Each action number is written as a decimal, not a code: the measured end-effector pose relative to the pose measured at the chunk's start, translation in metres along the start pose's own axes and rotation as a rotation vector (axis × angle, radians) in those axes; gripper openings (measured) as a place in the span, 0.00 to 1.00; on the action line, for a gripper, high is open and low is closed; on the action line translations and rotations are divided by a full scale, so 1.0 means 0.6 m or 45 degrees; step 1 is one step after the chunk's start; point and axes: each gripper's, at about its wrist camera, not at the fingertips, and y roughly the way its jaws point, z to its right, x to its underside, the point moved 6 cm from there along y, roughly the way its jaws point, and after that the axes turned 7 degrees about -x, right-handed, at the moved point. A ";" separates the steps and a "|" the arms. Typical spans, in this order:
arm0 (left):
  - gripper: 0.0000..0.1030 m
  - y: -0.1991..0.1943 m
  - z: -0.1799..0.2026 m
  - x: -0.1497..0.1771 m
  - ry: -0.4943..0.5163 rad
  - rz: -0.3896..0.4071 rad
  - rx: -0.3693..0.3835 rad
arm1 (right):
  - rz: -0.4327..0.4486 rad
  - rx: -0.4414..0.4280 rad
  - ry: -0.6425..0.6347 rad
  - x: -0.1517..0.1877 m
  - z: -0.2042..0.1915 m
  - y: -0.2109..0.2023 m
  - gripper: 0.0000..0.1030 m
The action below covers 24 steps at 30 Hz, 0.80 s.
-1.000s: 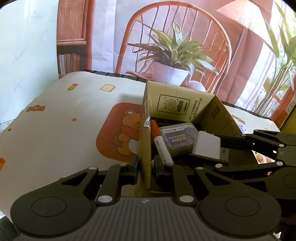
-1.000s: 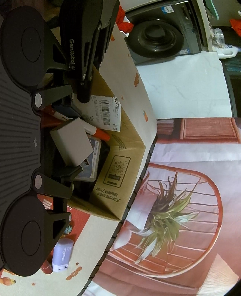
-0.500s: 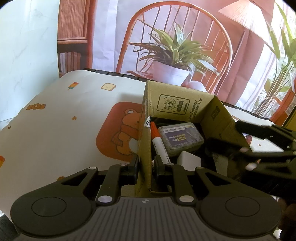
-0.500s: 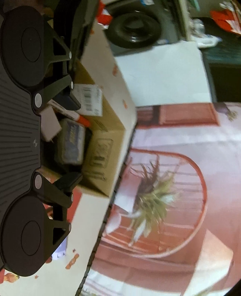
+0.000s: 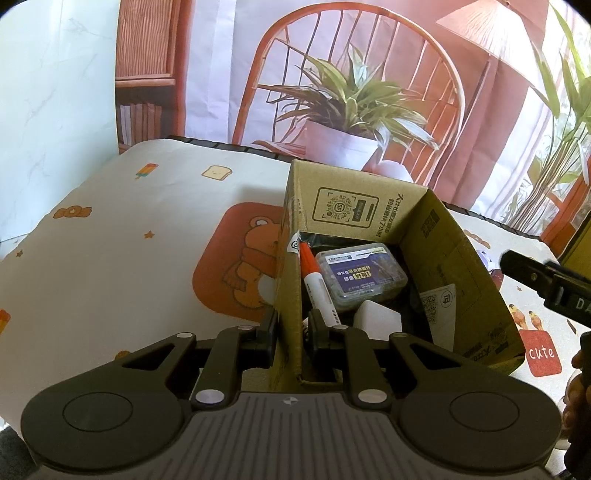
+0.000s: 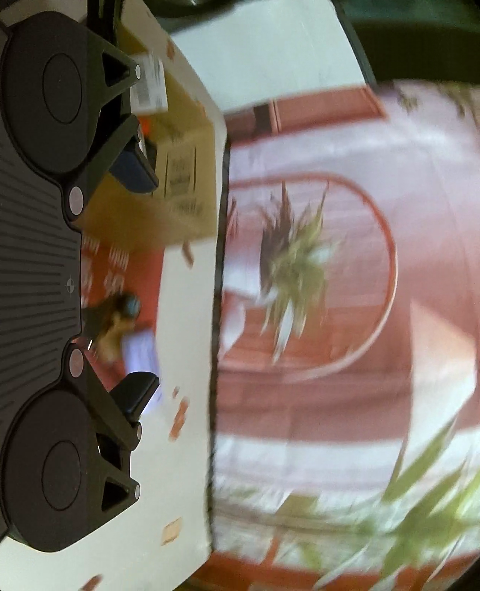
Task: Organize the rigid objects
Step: 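Return the right tool to the items and grasp the dark red tube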
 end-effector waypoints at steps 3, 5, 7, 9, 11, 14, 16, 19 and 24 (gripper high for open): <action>0.18 0.000 0.000 0.000 0.000 0.000 0.000 | -0.004 0.106 0.061 0.016 0.040 0.001 1.00; 0.18 0.000 0.000 0.000 0.000 0.000 0.000 | -0.010 0.201 0.052 0.028 0.060 0.000 1.00; 0.18 0.000 0.000 0.000 0.001 -0.001 -0.001 | -0.020 0.278 0.045 0.042 0.077 0.002 1.00; 0.18 -0.001 0.000 0.000 0.001 0.000 -0.001 | -0.027 0.315 0.052 0.053 0.088 0.004 1.00; 0.18 -0.001 0.000 0.000 0.001 0.000 0.000 | -0.033 0.344 0.061 0.065 0.099 0.007 1.00; 0.18 -0.001 0.000 0.000 0.001 0.000 -0.001 | -0.044 0.363 0.076 0.079 0.109 0.010 1.00; 0.18 0.000 0.000 0.000 0.002 0.000 -0.001 | -0.047 0.369 0.082 0.083 0.113 0.012 1.00; 0.18 -0.001 -0.001 0.000 0.003 0.000 -0.001 | -0.052 0.380 0.103 0.087 0.123 0.016 1.00; 0.18 -0.001 -0.001 0.000 0.002 0.000 -0.001 | -0.056 0.340 0.146 0.085 0.133 0.024 0.87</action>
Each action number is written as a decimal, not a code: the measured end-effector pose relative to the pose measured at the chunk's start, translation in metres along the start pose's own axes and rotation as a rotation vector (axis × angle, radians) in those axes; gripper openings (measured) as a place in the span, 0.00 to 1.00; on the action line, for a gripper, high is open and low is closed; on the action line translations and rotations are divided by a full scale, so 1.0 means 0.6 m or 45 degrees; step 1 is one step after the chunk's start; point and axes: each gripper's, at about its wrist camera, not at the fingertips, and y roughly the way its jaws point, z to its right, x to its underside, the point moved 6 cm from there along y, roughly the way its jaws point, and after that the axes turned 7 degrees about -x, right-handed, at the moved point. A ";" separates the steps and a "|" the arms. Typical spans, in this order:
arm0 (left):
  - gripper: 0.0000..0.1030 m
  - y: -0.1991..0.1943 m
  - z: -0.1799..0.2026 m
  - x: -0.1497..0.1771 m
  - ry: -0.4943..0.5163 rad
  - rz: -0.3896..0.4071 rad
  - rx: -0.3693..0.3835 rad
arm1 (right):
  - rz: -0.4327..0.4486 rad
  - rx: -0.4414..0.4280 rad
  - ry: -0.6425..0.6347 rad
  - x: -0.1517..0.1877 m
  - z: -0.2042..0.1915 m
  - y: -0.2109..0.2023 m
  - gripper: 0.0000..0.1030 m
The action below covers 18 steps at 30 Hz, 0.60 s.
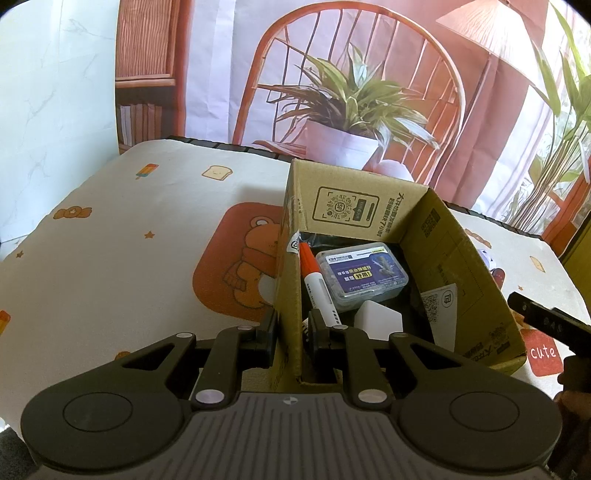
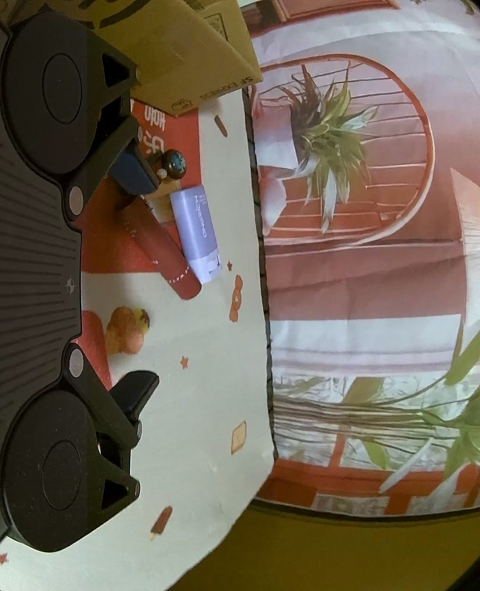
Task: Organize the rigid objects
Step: 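Return the right tool to the items and grasp the dark red tube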
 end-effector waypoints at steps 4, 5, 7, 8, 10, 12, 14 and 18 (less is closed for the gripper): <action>0.18 0.000 0.000 0.000 0.000 0.000 0.000 | -0.039 -0.039 0.058 -0.009 0.002 0.016 0.57; 0.18 0.000 0.000 0.000 0.000 -0.001 -0.001 | -0.047 -0.047 0.077 -0.011 0.003 0.021 0.52; 0.18 0.000 0.000 0.000 -0.001 0.000 0.000 | -0.060 -0.058 0.101 -0.016 0.001 0.031 0.46; 0.18 0.000 0.000 0.000 0.000 -0.001 -0.001 | -0.068 -0.057 0.107 -0.018 0.002 0.038 0.44; 0.18 0.000 0.000 0.000 0.003 -0.001 -0.002 | -0.081 -0.057 0.134 -0.022 0.002 0.050 0.43; 0.18 0.000 -0.001 0.001 0.007 -0.003 -0.006 | -0.095 -0.059 0.188 -0.029 0.004 0.064 0.42; 0.18 0.000 0.000 0.001 0.011 -0.004 -0.011 | -0.127 -0.055 0.232 -0.032 0.007 0.080 0.39; 0.18 0.000 0.001 0.000 0.012 -0.005 -0.015 | -0.195 -0.010 0.241 -0.033 0.009 0.113 0.33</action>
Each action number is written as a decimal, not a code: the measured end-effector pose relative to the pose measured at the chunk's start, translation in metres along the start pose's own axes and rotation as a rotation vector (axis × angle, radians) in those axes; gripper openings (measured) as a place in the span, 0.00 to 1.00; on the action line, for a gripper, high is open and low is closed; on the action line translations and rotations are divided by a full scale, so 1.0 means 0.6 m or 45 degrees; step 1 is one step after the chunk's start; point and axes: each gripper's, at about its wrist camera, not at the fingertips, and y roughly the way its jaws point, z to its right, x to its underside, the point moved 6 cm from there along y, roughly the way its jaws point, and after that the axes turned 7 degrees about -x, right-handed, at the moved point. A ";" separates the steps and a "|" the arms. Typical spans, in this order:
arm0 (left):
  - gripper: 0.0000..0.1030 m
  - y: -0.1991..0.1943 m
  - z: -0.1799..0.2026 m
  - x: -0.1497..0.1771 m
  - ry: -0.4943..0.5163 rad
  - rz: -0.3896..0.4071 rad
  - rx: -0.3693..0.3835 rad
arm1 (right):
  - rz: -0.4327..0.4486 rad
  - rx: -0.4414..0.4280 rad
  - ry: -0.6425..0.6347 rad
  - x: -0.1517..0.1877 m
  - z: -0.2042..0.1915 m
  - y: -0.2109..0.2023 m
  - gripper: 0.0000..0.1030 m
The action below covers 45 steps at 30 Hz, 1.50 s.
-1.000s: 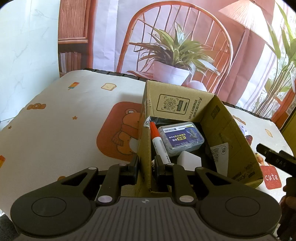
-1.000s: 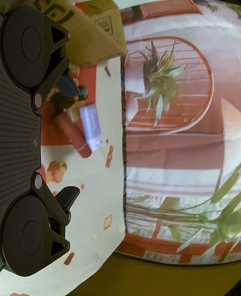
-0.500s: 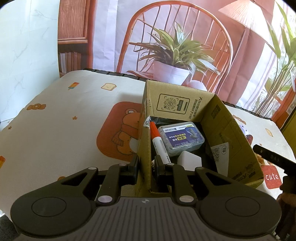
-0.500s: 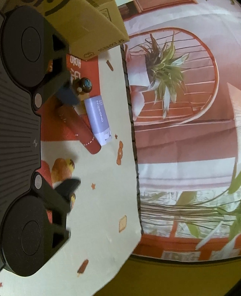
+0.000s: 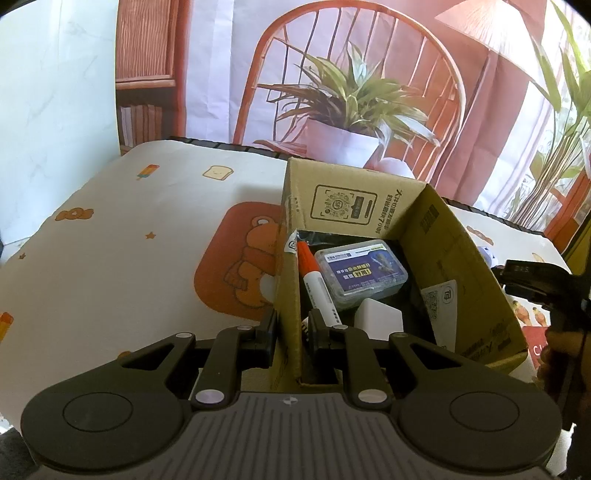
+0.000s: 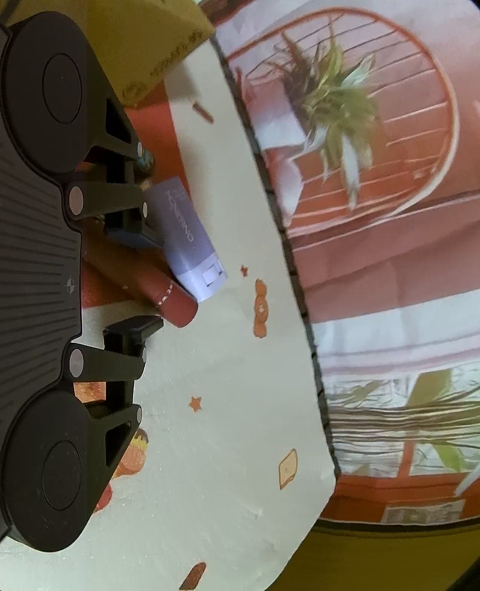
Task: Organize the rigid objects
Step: 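Return the right tool to the items and grasp the dark red tube, then carry the dark red tube into the box and open the right gripper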
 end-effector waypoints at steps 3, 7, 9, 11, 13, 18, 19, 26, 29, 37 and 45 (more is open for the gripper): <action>0.18 0.000 0.001 0.000 0.003 0.000 -0.001 | -0.017 0.033 -0.064 0.000 -0.010 0.009 0.31; 0.19 -0.001 0.002 0.000 -0.001 0.000 0.000 | -0.034 0.042 -0.115 0.005 -0.020 0.010 0.25; 0.19 -0.001 0.002 0.000 -0.001 0.000 0.000 | -0.041 0.043 -0.134 0.009 -0.020 0.008 0.20; 0.19 -0.001 0.002 0.000 -0.001 0.000 0.000 | -0.052 0.053 -0.148 0.013 -0.019 0.008 0.21; 0.19 -0.001 0.002 0.000 0.000 0.000 0.000 | -0.051 0.052 -0.154 0.015 -0.019 0.004 0.21; 0.19 -0.001 0.003 0.001 -0.003 0.000 -0.001 | -0.061 0.044 -0.173 0.025 -0.021 -0.008 0.20; 0.19 -0.001 0.003 0.001 -0.001 0.000 0.000 | -0.061 0.041 -0.175 0.028 -0.021 -0.012 0.20; 0.19 -0.001 0.003 0.001 -0.002 0.000 0.000 | -0.064 0.011 -0.184 0.053 -0.018 -0.043 0.21; 0.19 -0.001 0.003 0.001 -0.001 0.000 -0.001 | -0.073 -0.007 -0.183 0.062 -0.016 -0.056 0.21; 0.19 -0.001 0.003 0.001 -0.002 -0.001 -0.001 | -0.089 -0.046 -0.230 0.088 -0.014 -0.090 0.21; 0.19 -0.001 0.003 0.001 -0.001 -0.001 0.000 | -0.085 -0.042 -0.262 0.096 -0.020 -0.099 0.21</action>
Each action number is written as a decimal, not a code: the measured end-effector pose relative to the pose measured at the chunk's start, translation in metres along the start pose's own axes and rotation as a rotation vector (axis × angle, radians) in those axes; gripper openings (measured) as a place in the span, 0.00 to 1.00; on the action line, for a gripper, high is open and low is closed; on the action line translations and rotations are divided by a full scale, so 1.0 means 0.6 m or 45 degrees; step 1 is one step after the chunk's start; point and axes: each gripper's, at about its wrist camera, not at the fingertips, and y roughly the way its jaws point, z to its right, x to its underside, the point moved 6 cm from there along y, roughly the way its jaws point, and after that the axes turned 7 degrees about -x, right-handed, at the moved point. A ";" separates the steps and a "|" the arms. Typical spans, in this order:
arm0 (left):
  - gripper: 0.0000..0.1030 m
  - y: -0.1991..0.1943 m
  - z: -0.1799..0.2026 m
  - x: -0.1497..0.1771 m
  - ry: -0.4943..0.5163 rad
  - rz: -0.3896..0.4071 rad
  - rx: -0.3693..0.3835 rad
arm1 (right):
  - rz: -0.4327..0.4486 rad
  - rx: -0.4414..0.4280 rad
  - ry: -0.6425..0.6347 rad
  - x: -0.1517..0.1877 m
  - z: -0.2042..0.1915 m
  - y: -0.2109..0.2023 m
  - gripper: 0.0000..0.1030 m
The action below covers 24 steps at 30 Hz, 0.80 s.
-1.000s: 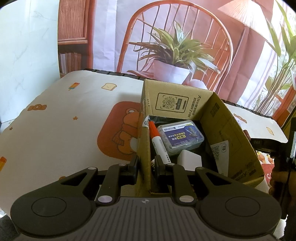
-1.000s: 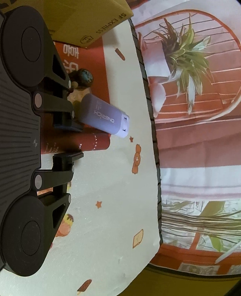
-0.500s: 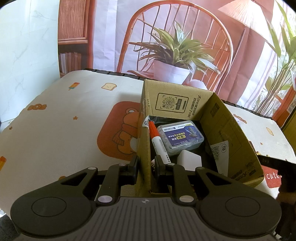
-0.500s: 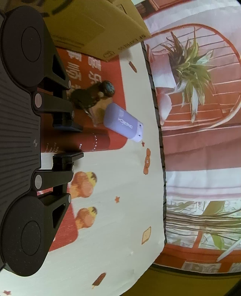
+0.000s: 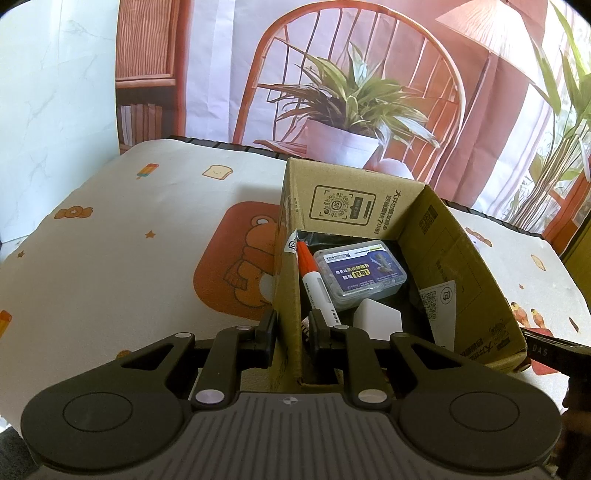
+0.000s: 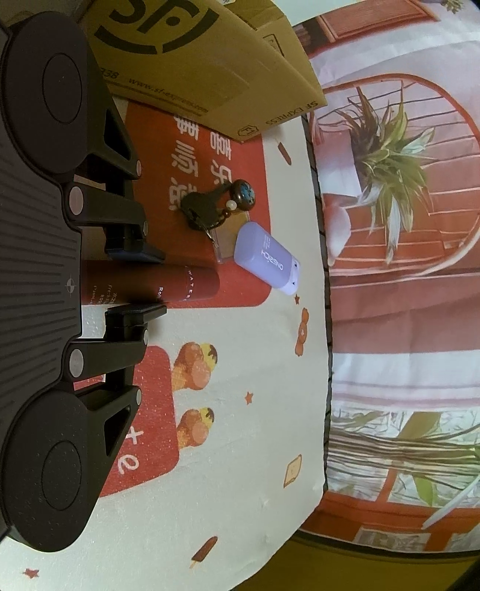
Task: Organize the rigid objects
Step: 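Carry the dark red tube into the box and open the right gripper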
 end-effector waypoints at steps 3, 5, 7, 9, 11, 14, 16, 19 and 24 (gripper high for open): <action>0.19 0.000 0.000 0.000 -0.001 0.000 0.000 | -0.001 -0.006 -0.007 0.002 -0.004 0.000 0.21; 0.19 0.000 0.000 0.000 0.000 0.000 0.000 | -0.003 -0.010 -0.014 0.003 -0.007 0.000 0.21; 0.19 0.000 0.000 0.000 0.000 0.000 0.000 | -0.005 -0.017 -0.005 0.004 -0.009 -0.001 0.21; 0.19 0.000 0.000 0.000 0.001 0.000 0.000 | -0.008 -0.023 0.007 0.004 -0.010 -0.001 0.21; 0.19 0.000 0.000 0.000 -0.001 0.000 0.000 | -0.014 -0.033 0.031 0.003 -0.008 -0.002 0.21; 0.19 0.000 0.000 0.000 0.000 0.000 0.000 | -0.020 -0.073 0.122 0.000 0.000 -0.005 0.20; 0.19 0.000 0.000 0.000 -0.001 0.000 0.000 | -0.032 -0.109 0.209 -0.003 0.008 -0.007 0.20; 0.19 -0.001 0.000 0.000 -0.004 0.000 0.002 | -0.003 -0.158 0.310 -0.012 0.016 -0.019 0.20; 0.19 -0.001 0.001 0.001 -0.006 -0.001 0.003 | 0.100 -0.247 0.365 -0.052 0.007 -0.059 0.20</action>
